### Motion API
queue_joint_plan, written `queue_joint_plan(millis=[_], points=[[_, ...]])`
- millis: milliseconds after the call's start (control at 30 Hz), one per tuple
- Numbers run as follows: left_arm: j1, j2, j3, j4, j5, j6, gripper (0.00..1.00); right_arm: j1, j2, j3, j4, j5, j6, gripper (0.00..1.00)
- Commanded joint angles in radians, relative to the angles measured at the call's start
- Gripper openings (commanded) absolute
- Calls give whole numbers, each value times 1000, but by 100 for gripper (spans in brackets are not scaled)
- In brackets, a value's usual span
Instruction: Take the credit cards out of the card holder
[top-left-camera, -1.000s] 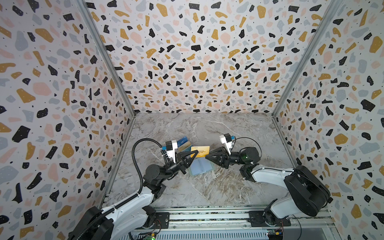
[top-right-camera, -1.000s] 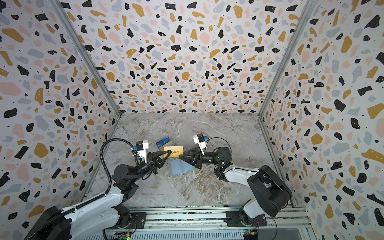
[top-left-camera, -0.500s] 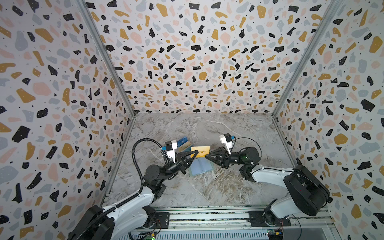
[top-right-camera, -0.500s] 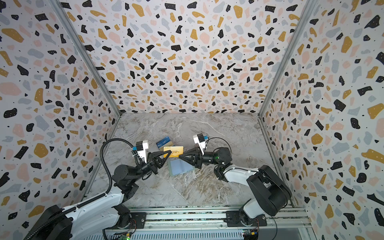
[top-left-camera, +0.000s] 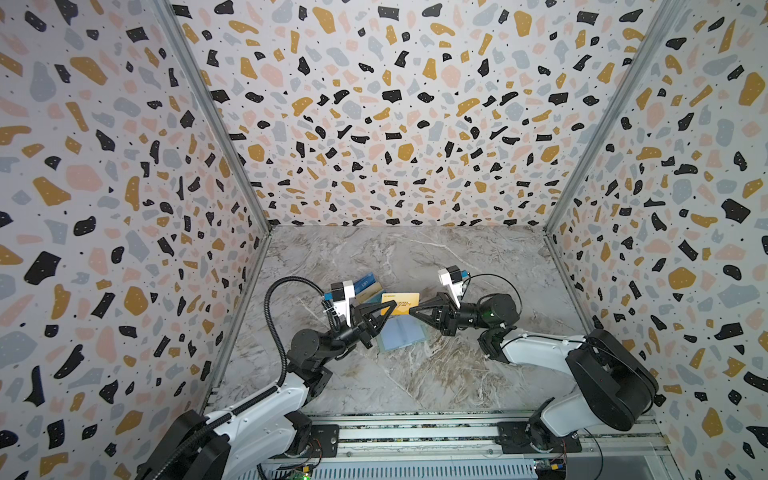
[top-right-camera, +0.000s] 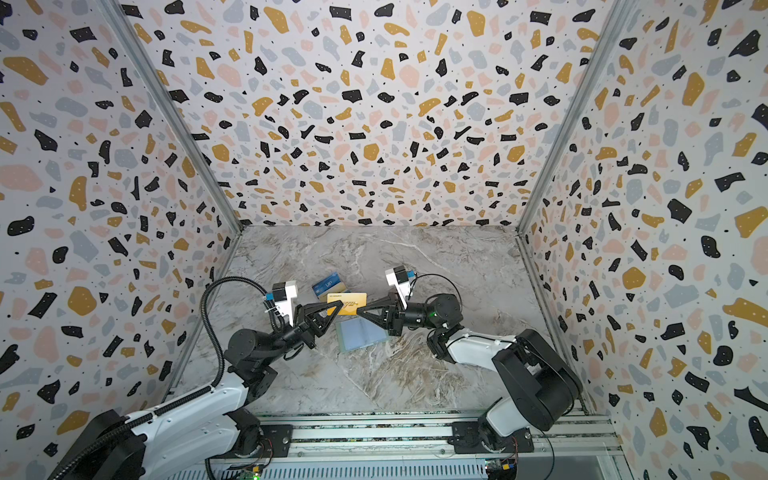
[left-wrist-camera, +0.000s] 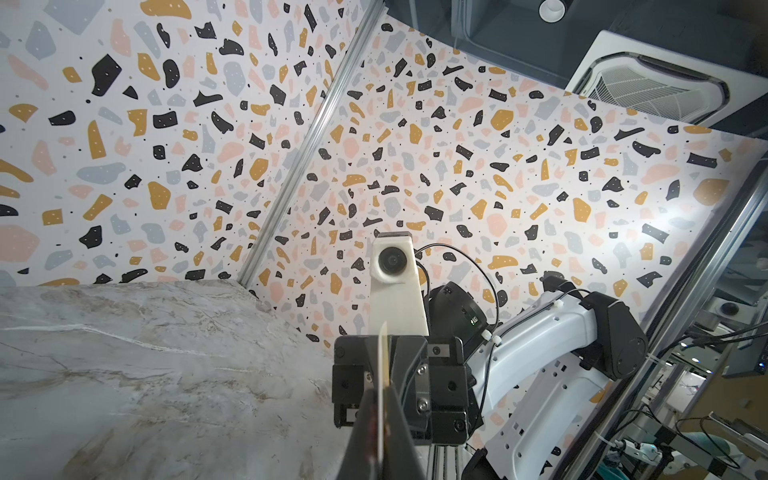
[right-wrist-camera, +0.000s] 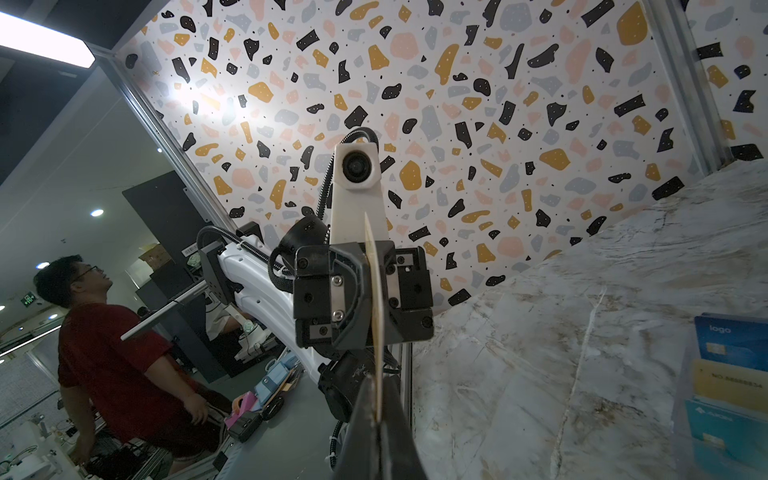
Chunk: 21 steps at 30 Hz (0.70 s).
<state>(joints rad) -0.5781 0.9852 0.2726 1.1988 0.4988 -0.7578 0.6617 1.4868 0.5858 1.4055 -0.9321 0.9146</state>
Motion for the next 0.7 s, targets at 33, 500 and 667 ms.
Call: queue_joint_plan(millis=[33, 500, 667], points=[[-2, -35, 5, -37, 10, 53, 26, 1, -17, 26, 6, 3, -11, 0], [3, -200, 282, -1008, -99, 524, 56, -69, -195, 56, -631, -83, -423, 0], [4, -175, 404, -1249, -99, 682, 57, -69, -267, 131, -1051, -61, -720, 0]])
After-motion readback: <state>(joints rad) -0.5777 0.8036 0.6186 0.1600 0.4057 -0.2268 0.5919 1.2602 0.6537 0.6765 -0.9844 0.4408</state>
